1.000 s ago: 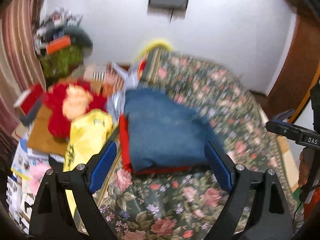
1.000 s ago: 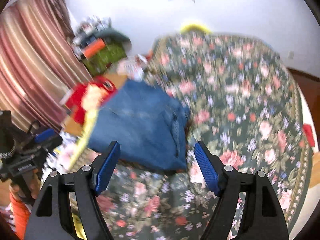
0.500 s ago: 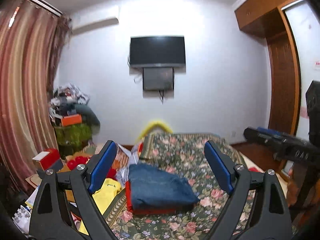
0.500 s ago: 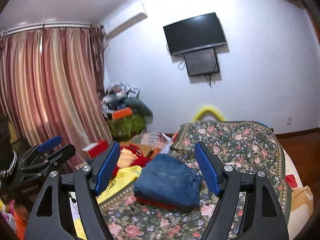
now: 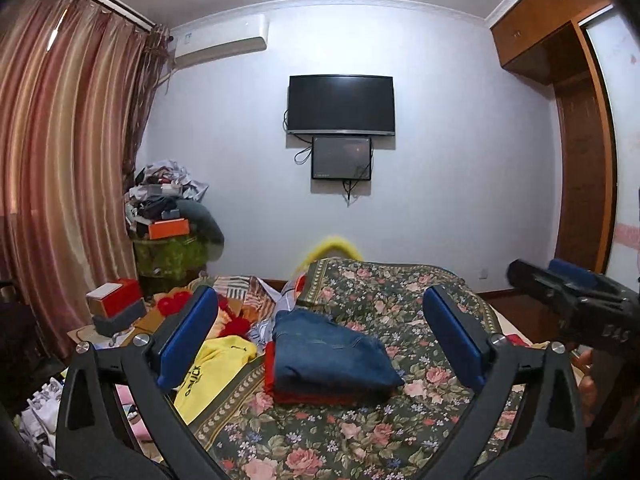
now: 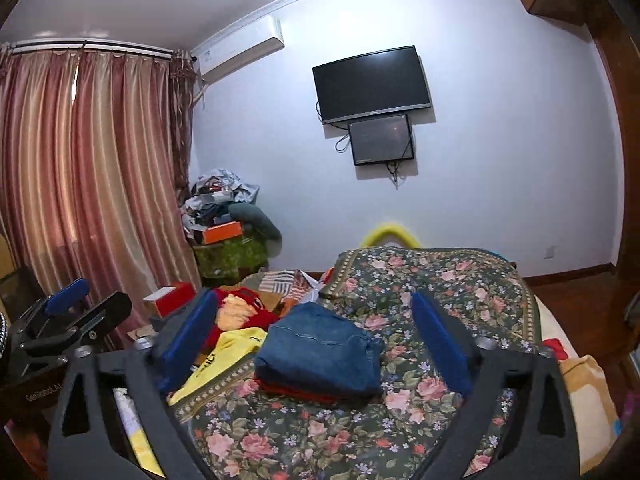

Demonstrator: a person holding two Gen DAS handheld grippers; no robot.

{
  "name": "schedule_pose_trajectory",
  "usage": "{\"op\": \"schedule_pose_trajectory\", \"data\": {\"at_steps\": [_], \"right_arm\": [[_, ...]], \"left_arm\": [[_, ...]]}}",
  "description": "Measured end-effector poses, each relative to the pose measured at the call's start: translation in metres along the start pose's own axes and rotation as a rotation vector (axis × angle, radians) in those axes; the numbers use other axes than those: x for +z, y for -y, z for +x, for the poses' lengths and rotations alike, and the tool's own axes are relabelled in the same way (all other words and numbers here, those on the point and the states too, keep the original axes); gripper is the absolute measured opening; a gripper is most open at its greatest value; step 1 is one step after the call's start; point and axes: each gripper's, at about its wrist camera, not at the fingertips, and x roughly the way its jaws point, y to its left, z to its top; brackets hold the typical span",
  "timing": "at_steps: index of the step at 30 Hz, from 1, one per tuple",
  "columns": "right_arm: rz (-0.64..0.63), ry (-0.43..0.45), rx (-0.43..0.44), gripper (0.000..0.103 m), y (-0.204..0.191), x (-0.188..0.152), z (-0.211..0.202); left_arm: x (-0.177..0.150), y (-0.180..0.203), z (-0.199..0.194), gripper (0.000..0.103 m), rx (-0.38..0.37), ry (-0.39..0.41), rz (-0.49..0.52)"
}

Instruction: Fold large clothes

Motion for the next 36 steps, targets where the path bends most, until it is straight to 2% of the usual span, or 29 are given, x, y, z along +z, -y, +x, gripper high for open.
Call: {"op": "schedule_pose_trajectory", "data": {"at_steps": [36], "right_arm": [[-0.021, -0.047, -0.028, 0.103, -0.003, -0.008, -0.005]], "left_arm": [[-0.013, -0.007, 0.006, 0.103, -0.015, -0.058, -0.055]]}}
